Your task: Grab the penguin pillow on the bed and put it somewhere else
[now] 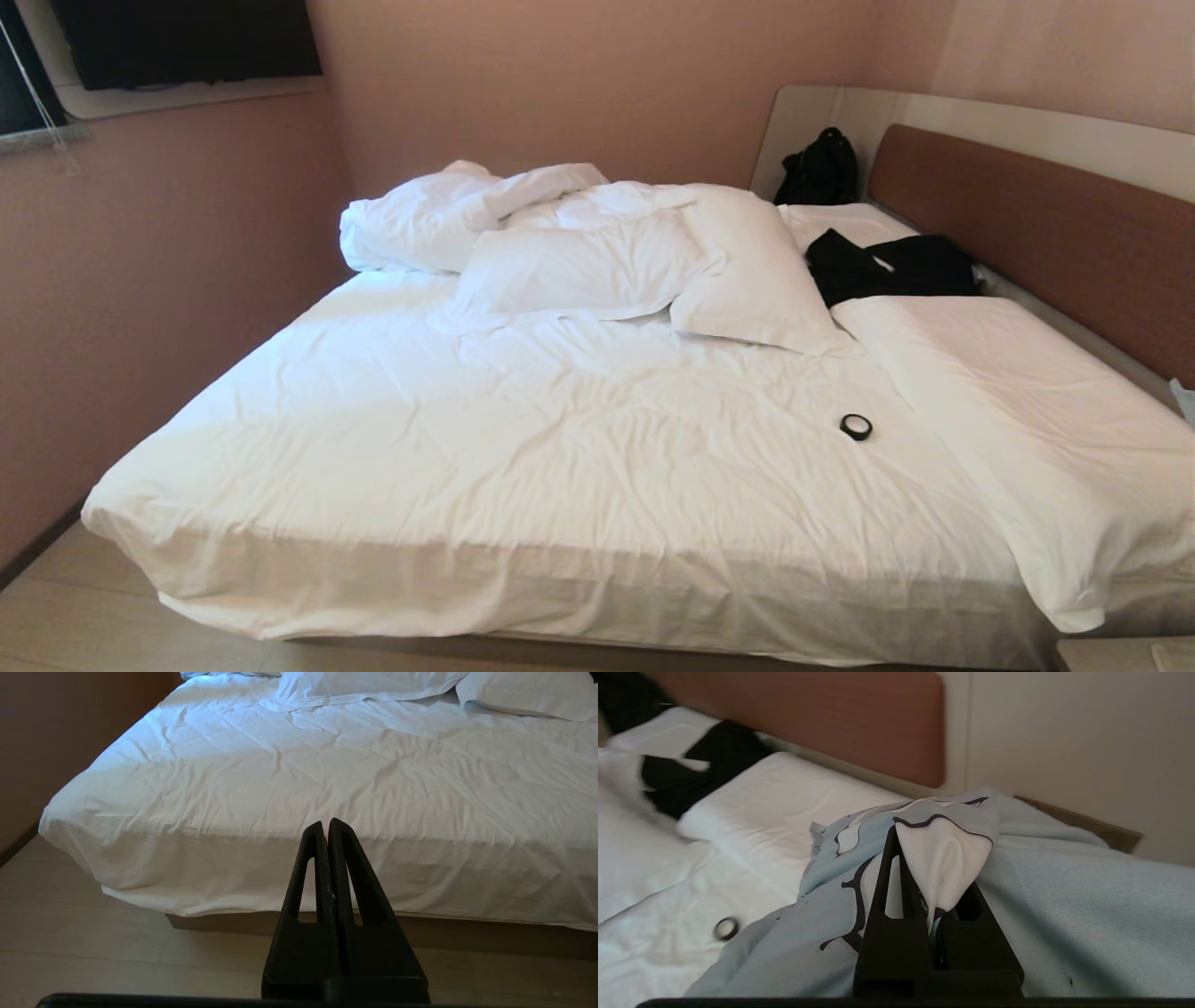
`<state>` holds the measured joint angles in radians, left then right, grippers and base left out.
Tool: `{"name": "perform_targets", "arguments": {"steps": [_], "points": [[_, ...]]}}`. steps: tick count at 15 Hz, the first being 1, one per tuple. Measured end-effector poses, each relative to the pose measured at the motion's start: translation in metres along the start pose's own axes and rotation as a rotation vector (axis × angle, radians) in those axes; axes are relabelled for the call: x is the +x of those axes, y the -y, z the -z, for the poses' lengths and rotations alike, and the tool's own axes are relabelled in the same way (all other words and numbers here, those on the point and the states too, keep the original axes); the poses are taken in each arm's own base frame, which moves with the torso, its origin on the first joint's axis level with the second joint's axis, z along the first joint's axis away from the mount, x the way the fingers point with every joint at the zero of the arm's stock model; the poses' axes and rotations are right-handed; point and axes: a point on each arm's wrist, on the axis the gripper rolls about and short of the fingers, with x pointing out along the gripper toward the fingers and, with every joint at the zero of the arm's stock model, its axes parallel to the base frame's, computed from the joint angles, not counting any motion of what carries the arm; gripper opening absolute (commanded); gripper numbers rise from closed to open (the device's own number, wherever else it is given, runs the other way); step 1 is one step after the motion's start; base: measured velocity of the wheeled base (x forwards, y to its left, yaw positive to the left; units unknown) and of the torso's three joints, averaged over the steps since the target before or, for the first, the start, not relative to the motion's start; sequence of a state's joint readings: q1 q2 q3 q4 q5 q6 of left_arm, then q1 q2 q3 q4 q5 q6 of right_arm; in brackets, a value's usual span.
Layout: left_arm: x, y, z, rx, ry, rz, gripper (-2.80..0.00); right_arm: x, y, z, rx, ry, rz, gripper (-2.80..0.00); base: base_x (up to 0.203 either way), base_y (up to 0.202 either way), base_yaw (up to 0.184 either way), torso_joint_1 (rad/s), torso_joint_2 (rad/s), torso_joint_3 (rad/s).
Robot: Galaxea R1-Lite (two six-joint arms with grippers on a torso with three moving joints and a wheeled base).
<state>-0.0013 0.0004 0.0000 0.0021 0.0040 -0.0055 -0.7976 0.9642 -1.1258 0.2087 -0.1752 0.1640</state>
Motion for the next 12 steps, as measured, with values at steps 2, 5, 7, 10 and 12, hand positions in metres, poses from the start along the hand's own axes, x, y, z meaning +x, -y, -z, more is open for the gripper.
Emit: {"name": "perform_targets", "arguments": {"steps": [2,5,7,10,12], "points": [[0.0,0.0,0.0,0.0,-0.001,0.0,-2.8,0.021,0.001,-0.01,-0.009,-0.003,0.061,-2.8,0.0,0.0,0.0,0.0,0.0,0.0],[0.0,0.0,0.0,0.0,0.0,0.0,-2.8,0.047,0.008,-0.022,-0.033,-0.006,0.133,-2.8,0.0,0.0,0.0,0.0,0.0,0.0],[0.0,0.0,0.0,0.0,0.0,0.0,-2.8,0.058,0.016,-0.031,-0.054,-0.001,0.168,-2.8,0.0,0.0,0.0,0.0,0.0,0.0],[0.0,0.0,0.0,0.0,0.0,0.0,-2.8,0.071,0.033,-0.047,-0.095,0.009,0.203,-2.8,0.0,0.0,0.0,0.0,0.0,0.0],[0.0,0.0,0.0,0.0,0.0,0.0,-2.8,0.073,0.046,-0.055,-0.117,0.002,0.222,-2.8,0.0,0.0,0.0,0.0,0.0,0.0]]}}
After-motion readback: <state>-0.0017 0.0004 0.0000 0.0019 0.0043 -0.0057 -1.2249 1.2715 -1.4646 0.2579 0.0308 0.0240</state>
